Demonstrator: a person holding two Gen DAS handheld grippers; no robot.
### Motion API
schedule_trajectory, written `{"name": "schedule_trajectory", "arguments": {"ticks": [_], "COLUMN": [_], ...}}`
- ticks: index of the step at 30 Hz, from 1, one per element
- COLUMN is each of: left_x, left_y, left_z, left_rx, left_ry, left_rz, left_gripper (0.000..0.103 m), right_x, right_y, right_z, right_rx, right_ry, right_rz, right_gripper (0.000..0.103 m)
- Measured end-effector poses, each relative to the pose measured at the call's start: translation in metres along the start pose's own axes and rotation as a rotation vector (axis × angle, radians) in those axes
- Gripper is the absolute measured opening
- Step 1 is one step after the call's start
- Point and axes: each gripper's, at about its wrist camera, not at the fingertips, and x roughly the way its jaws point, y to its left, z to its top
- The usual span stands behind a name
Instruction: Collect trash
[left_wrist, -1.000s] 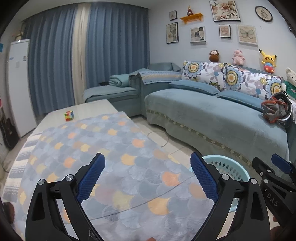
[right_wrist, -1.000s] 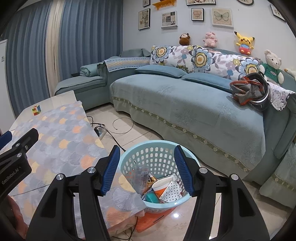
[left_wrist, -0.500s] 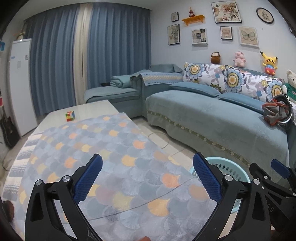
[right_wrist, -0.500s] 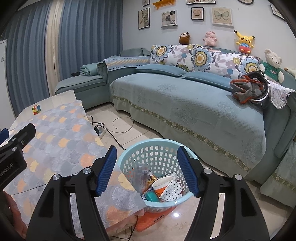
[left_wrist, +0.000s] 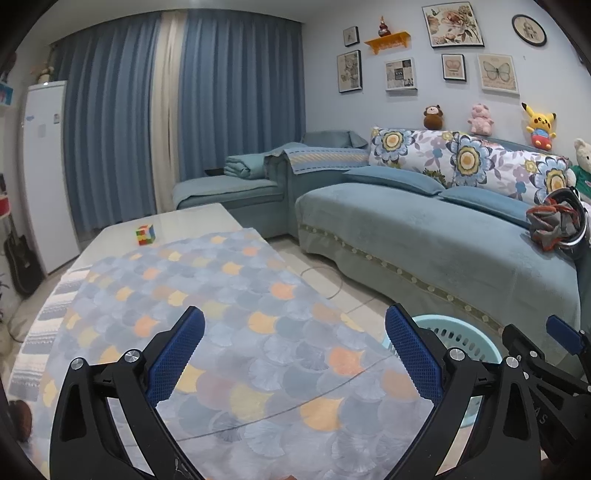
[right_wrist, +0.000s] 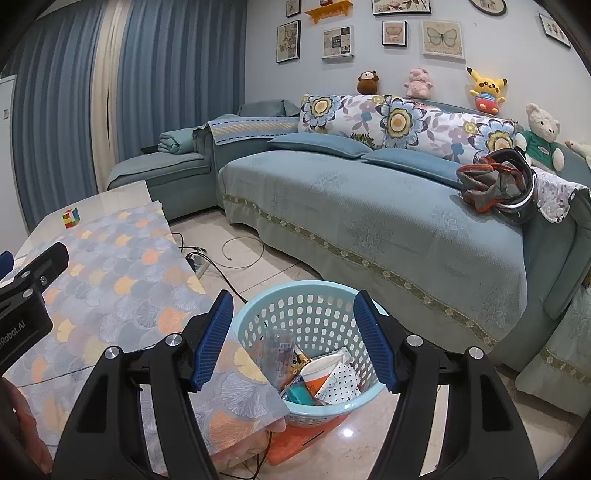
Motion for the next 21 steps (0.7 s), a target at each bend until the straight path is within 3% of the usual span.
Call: {"name": "schedule_trajectory", "arguments": {"ticks": [21], "left_x": [0.0], "left_y": [0.0005], "left_z": [0.0005], "left_rx": [0.005], "left_ry": [0.003], "left_rz": [-0.002], "left_gripper": [0.095], "right_x": [0.0003], "right_y": [-0.0017], "right_z": [-0.0002], "right_rx": [0.005], "right_ry": [0.005], "right_rz": [-0.002], "right_gripper": [0.064]}}
